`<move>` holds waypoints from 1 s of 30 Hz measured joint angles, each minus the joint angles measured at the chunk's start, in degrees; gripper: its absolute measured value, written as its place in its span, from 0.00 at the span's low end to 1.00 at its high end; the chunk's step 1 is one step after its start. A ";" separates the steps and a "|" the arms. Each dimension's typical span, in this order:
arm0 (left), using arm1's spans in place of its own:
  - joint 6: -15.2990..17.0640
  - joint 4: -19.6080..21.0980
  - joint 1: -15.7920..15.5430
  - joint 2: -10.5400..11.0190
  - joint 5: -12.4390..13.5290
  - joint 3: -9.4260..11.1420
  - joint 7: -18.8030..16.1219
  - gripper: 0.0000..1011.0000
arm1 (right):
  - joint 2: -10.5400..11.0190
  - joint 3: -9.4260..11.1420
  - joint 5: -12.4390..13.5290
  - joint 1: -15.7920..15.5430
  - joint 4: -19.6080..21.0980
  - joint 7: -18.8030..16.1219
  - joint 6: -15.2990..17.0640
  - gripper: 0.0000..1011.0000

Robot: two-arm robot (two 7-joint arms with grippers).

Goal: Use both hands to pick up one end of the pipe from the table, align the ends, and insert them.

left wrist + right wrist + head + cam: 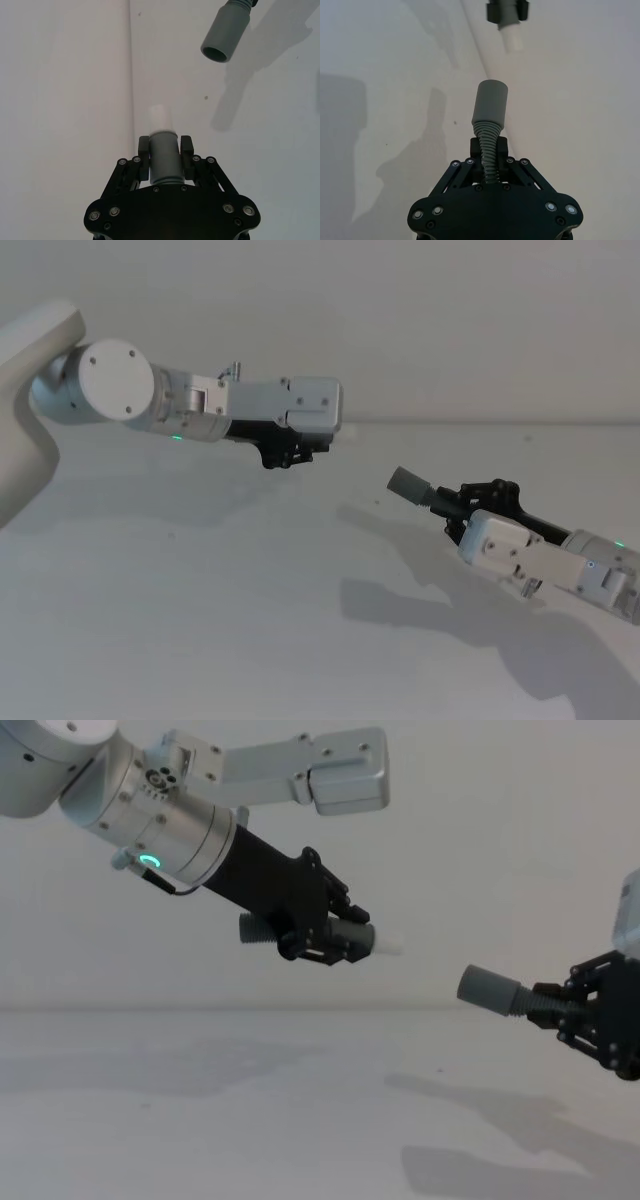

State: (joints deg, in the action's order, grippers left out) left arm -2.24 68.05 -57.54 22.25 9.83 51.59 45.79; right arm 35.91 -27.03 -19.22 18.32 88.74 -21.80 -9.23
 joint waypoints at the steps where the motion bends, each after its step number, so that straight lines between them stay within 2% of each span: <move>1: -0.26 -0.03 -0.11 0.01 0.16 0.08 0.02 0.35 | 0.04 -0.12 -0.43 0.12 0.00 -0.11 -0.20 0.15; 7: -1.80 -0.16 -0.77 0.09 1.16 0.47 0.19 0.35 | 0.06 -1.02 -2.46 1.04 0.00 -0.62 -1.20 0.15; 13: -1.87 -0.16 -0.68 0.08 1.12 0.45 0.89 0.35 | -0.11 -1.39 -3.67 1.51 0.16 -0.96 -1.76 0.15; 30: -0.87 0.01 0.66 0.07 -2.11 0.48 5.20 0.35 | -0.14 -1.49 -5.12 1.52 0.94 -1.45 -2.16 0.15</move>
State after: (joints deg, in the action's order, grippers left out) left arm -3.11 68.06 -56.88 22.31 7.72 52.08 51.00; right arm 35.77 -28.52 -24.34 19.83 89.68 -23.25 -11.39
